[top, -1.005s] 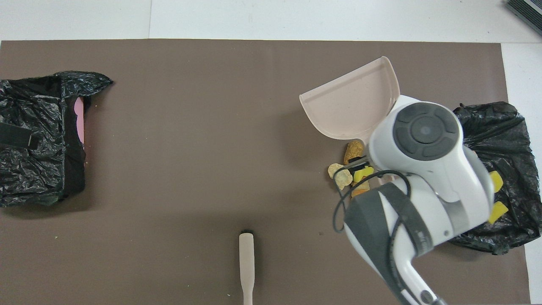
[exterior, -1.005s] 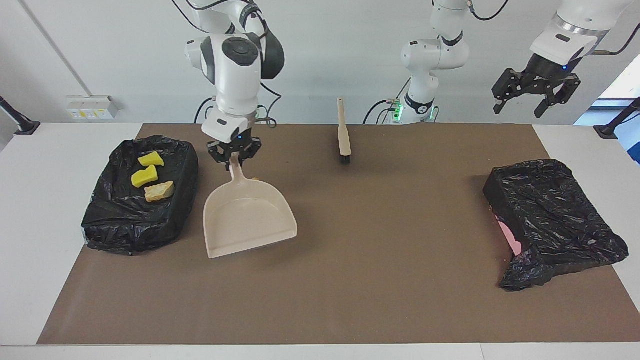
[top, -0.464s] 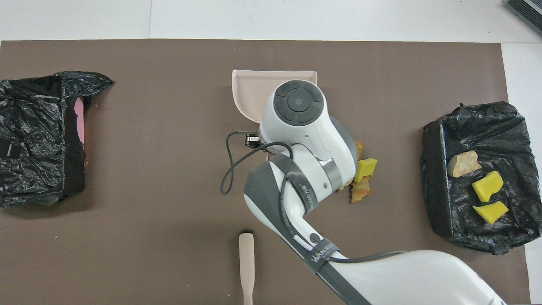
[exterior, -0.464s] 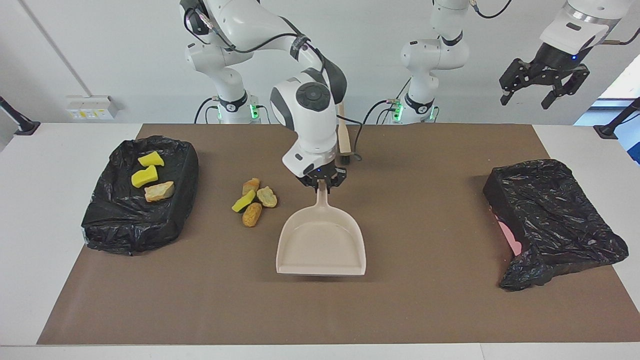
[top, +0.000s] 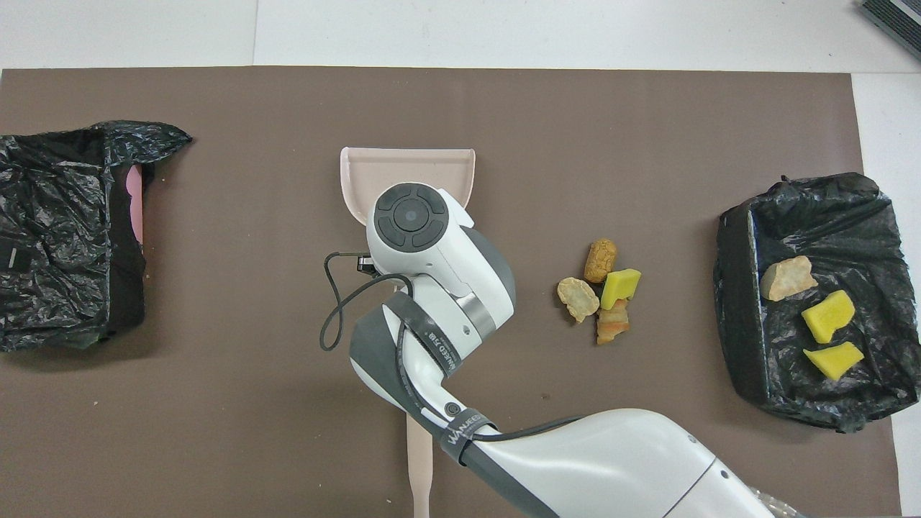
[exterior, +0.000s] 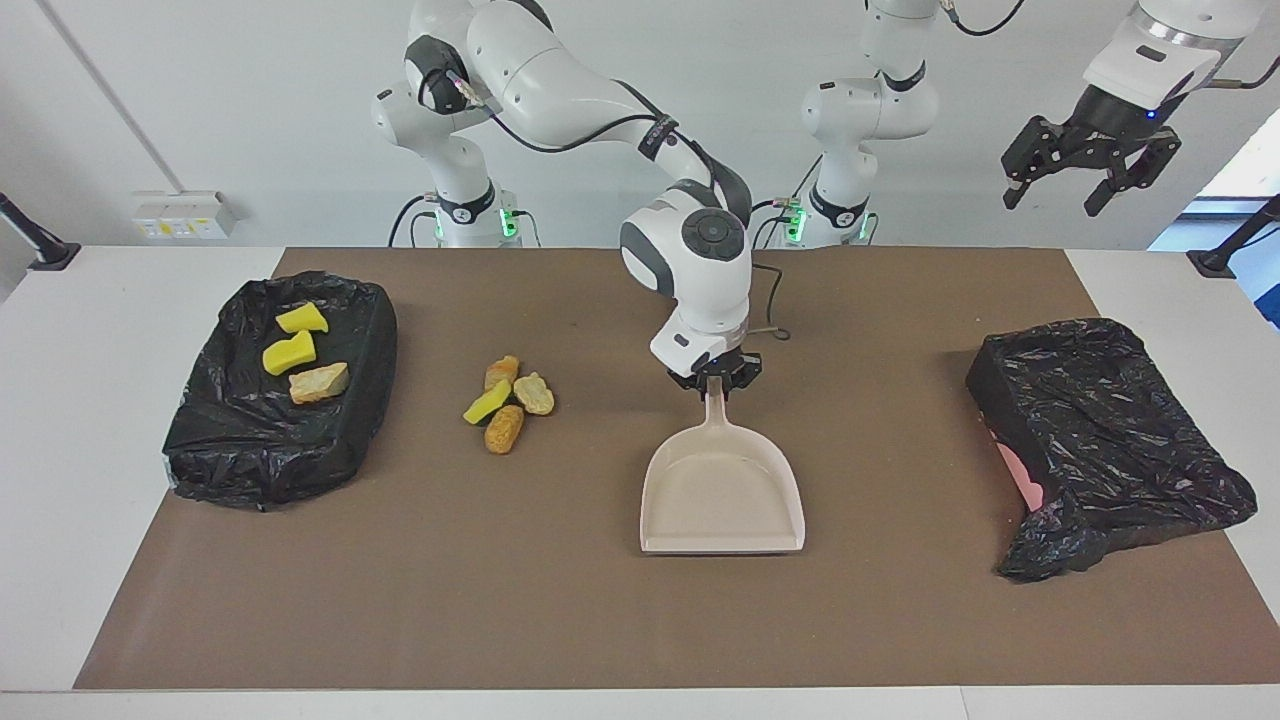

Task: Sweep and dump trash in bin
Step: 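Carry the empty dustpan back and set it down with the right gripper, then reach the left gripper toward the dustpan handle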

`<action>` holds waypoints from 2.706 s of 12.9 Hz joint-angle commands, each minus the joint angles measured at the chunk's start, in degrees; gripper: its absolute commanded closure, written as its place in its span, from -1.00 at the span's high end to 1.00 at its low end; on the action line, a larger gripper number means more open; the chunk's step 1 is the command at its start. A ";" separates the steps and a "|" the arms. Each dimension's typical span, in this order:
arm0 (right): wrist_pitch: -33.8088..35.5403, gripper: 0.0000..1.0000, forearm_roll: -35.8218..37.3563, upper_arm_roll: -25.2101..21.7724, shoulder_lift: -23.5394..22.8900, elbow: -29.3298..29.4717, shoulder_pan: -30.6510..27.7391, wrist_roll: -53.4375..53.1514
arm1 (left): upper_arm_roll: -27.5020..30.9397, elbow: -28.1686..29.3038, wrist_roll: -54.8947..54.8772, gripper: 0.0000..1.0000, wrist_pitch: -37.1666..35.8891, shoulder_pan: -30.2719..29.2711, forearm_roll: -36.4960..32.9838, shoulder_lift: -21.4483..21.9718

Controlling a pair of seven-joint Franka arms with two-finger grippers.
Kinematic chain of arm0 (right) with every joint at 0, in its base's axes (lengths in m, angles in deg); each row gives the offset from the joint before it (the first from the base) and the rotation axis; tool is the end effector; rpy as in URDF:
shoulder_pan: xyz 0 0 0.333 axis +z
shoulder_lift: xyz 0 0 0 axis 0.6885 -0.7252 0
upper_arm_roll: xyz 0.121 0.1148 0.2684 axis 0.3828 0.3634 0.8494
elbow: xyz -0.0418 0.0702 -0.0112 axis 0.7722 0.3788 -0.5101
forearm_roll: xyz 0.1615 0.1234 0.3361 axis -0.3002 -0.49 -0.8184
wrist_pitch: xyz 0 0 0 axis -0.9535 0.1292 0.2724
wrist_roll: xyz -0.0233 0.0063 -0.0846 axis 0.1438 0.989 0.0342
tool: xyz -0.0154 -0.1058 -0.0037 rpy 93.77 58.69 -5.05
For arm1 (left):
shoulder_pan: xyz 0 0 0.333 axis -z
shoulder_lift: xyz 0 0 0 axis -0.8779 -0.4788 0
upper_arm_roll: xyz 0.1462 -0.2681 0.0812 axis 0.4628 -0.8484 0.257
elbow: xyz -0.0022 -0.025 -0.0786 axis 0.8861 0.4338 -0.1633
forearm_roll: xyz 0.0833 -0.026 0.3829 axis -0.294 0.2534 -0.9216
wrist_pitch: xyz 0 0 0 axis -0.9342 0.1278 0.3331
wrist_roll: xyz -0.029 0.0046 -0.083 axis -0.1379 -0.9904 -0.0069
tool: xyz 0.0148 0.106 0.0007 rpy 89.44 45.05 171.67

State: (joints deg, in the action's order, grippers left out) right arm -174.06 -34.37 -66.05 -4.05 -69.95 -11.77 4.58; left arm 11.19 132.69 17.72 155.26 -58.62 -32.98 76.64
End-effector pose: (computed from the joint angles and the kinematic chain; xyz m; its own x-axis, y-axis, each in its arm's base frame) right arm 0.5672 0.4581 0.3572 0.9979 -0.0615 -0.0192 -0.0632 -0.9920 -0.1097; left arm 0.5177 -0.0143 0.7096 0.9867 -0.1626 0.0007 -0.1626 -0.9864 0.0221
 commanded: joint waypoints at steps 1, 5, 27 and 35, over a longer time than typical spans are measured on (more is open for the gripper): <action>-2.76 -0.65 -1.31 -0.26 -0.84 -0.47 0.07 -0.49 | 0.82 1.72 -0.23 1.00 0.04 0.92 -0.64 1.37; 1.01 1.00 -0.78 -0.26 2.57 -2.39 0.25 1.96 | 0.82 1.63 -0.23 1.00 -0.04 0.92 -0.64 1.37; -10.32 1.00 -17.31 2.37 37.05 -55.84 19.84 -8.39 | 0.82 1.63 -0.23 1.00 -0.04 0.92 -0.64 1.37; -11.02 -0.59 -17.31 2.37 36.96 -56.38 20.28 -7.87 | -5.58 5.73 4.66 1.00 0.46 5.74 -0.12 3.03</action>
State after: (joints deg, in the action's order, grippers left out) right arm -182.97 -50.36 -63.65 31.89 -124.78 8.42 -3.18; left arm 6.59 133.35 19.40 152.96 -55.66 -32.83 77.21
